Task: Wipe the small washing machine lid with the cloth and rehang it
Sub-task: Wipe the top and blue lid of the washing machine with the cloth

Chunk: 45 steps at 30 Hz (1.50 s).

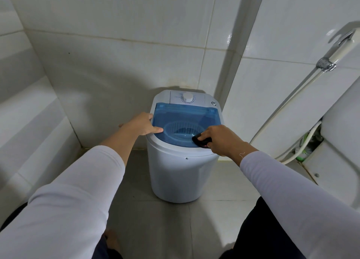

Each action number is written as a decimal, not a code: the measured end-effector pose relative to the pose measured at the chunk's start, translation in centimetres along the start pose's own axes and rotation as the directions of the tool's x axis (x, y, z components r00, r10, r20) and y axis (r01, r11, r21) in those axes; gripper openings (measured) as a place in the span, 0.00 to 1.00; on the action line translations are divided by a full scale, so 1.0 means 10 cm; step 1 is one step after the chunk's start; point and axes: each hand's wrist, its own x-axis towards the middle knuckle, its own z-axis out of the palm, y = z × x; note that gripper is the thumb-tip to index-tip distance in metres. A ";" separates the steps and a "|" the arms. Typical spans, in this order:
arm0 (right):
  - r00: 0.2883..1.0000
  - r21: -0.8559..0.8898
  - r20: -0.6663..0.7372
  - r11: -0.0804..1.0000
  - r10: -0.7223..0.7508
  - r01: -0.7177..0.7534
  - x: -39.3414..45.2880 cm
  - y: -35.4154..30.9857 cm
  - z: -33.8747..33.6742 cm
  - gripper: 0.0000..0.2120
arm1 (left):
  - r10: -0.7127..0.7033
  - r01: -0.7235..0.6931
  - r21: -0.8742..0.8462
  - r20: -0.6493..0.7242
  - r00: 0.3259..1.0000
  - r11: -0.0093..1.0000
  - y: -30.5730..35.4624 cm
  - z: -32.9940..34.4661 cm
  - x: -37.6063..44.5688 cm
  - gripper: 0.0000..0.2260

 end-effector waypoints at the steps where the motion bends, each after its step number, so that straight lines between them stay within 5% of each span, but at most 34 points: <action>1: 1.000 0.001 -0.010 1.000 0.008 -0.008 0.00 0.05 0.00 0.19 | 0.005 -0.005 0.002 -0.005 1.000 1.000 0.02 0.00 -0.02 0.34; 13: 0.989 -0.011 -0.140 0.999 0.045 -0.047 -0.07 0.51 0.02 0.18 | 0.002 -0.002 0.008 -0.019 1.000 1.000 0.09 0.02 -0.06 0.32; 19: 0.988 -0.158 -0.144 0.985 0.048 -0.071 0.02 0.60 -0.17 0.15 | 0.007 -0.006 0.038 -0.030 1.000 0.999 0.08 0.02 -0.05 0.33; 26: 0.981 -0.132 -0.076 0.977 -0.178 0.167 0.39 0.07 -0.46 0.23 | 0.026 -0.027 -0.011 -0.051 0.998 1.000 0.07 0.04 -0.04 0.34; 31: 0.894 -0.446 0.091 0.785 -0.439 0.430 0.58 -0.32 -0.41 0.20 | 0.050 -0.051 -0.025 -0.061 0.997 0.998 0.03 0.07 0.00 0.33; 37: 0.807 -0.623 0.211 0.561 -0.551 0.546 0.68 -0.62 -0.28 0.15 | 0.067 -0.068 -0.033 -0.044 0.997 0.997 -0.06 0.08 0.08 0.34; 40: 0.804 -0.585 0.218 0.585 -0.553 0.561 0.70 -0.69 -0.23 0.15 | 0.054 -0.055 -0.021 -0.048 0.997 0.998 -0.10 0.10 0.11 0.35; 45: 0.876 -0.356 0.136 0.802 -0.463 0.480 0.70 -0.58 -0.14 0.15 | 0.038 -0.039 -0.014 -0.052 0.998 0.999 -0.17 0.12 0.18 0.38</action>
